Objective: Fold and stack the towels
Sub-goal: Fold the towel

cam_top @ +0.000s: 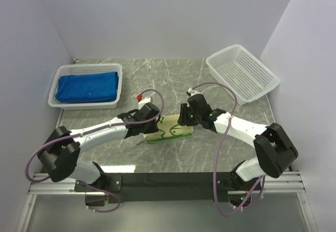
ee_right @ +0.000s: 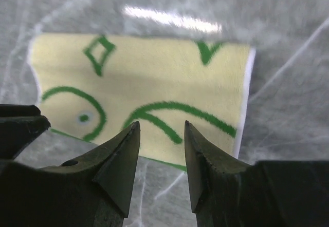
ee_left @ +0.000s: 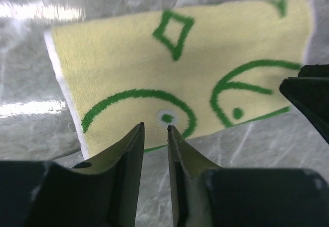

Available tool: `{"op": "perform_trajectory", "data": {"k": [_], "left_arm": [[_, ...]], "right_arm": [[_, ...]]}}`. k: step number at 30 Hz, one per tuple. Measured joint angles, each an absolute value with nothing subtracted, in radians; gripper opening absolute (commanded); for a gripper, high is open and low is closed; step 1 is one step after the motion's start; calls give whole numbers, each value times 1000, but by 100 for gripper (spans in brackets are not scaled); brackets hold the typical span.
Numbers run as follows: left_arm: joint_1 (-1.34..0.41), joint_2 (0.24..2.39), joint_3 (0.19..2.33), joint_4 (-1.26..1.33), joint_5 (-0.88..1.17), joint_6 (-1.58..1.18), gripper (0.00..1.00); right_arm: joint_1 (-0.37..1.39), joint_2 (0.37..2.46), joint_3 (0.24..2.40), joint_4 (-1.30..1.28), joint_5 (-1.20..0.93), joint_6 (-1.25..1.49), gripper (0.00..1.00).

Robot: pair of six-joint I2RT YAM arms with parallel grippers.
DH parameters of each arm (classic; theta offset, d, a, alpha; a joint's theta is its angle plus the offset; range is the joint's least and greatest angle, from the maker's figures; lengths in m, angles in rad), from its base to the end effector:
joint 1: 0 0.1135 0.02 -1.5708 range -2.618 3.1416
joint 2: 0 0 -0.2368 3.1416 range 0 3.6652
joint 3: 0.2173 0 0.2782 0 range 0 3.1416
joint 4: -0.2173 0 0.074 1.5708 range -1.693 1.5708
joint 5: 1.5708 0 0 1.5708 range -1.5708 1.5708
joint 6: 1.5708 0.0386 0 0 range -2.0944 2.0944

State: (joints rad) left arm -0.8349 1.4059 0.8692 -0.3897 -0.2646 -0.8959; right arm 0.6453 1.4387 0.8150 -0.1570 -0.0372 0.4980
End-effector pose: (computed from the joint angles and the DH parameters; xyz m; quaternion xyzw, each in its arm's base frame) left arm 0.2170 -0.2246 0.1708 -0.0704 0.9385 -0.1579 0.2988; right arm 0.2582 0.1962 0.1590 -0.0750 0.9198 0.2226 0.3143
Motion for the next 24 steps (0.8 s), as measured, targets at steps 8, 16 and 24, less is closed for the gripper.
{"op": "perform_trajectory", "data": {"k": [8, 16, 24], "left_arm": [[-833, 1352, 609, -228, -175, -990, 25], [-836, 1266, 537, -210, -153, -1046, 34], [-836, 1125, 537, -312, -200, -1027, 48]], "right_arm": [[637, 1386, 563, -4, -75, 616, 45], [591, 1248, 412, 102, -120, 709, 44], [575, 1004, 334, 209, -126, 718, 52]]}}
